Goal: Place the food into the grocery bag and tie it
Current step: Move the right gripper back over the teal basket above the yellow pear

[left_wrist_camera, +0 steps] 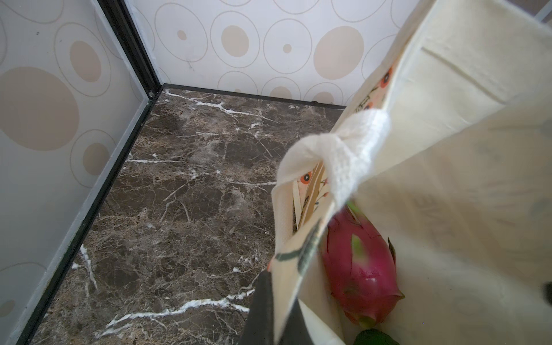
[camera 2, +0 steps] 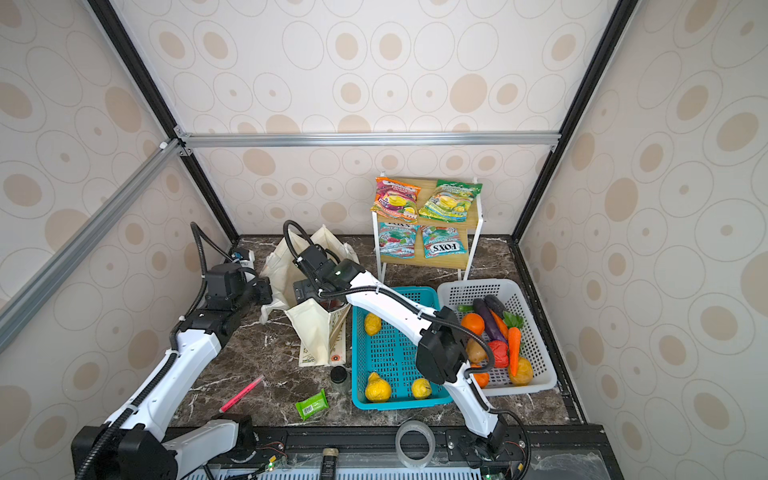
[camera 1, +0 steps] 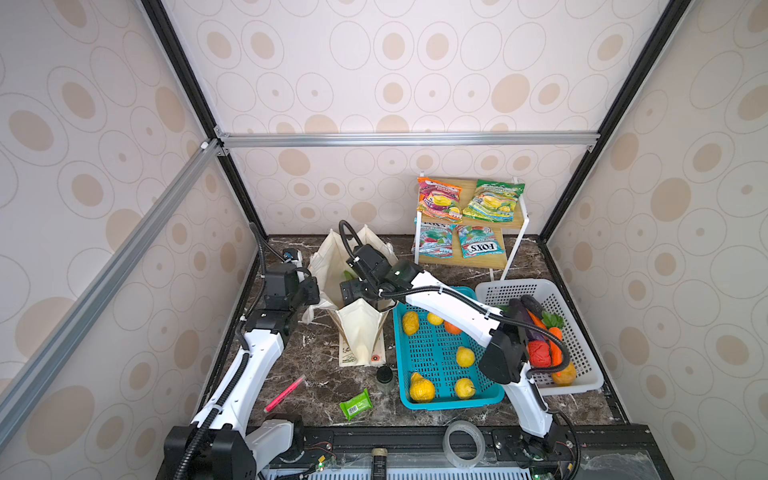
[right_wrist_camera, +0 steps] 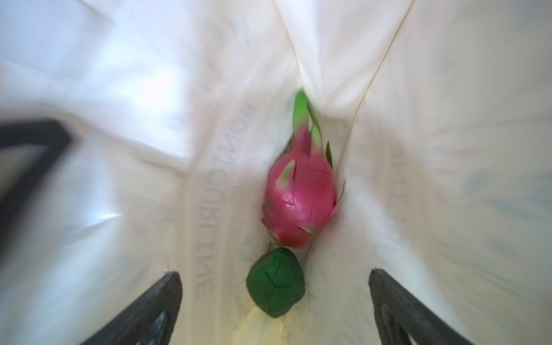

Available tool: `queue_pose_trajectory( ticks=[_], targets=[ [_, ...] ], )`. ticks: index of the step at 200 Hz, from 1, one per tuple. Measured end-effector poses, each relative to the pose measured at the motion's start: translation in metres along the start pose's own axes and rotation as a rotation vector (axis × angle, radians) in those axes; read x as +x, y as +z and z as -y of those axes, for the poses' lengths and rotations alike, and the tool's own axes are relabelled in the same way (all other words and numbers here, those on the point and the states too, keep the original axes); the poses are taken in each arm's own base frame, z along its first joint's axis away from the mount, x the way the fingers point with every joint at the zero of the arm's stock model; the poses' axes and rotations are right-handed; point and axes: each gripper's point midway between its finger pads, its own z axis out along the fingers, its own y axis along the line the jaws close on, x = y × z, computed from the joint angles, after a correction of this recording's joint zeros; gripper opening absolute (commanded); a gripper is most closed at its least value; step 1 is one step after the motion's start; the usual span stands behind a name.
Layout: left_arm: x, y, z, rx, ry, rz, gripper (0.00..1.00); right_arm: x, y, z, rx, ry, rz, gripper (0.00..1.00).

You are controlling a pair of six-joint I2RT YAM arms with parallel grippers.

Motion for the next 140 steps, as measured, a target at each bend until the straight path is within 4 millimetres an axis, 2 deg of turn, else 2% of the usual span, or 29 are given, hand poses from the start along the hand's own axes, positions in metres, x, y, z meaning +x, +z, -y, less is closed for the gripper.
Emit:
queue_pose_trajectory(
  ticks=[20,39,60,79,99,113,140],
  targets=[
    [0.000,0.000,-0.002,-0.013,0.000,0.000,0.00,-0.022,-0.051,-0.008,-0.034,-0.019,0.098,1.00],
    [0.000,0.000,-0.004,-0.023,0.001,0.001,0.00,-0.030,-0.096,-0.003,-0.045,-0.017,0.169,1.00],
    [0.000,-0.001,-0.005,-0.030,0.000,0.003,0.00,-0.022,-0.141,0.014,-0.057,-0.045,0.223,1.00],
    [0.000,-0.002,-0.005,-0.030,0.000,0.004,0.00,-0.001,-0.176,0.038,-0.062,-0.095,0.269,1.00],
    [0.000,-0.002,-0.005,-0.030,0.001,0.003,0.00,0.027,-0.200,0.066,-0.046,-0.119,0.310,1.00],
    [0.000,-0.002,-0.005,-0.030,0.000,0.003,0.00,0.046,-0.211,0.086,-0.025,-0.117,0.325,1.00],
    [0.000,-0.002,-0.005,-0.029,0.001,0.003,0.00,0.077,-0.209,0.117,0.054,-0.093,0.294,1.00]
  ],
)
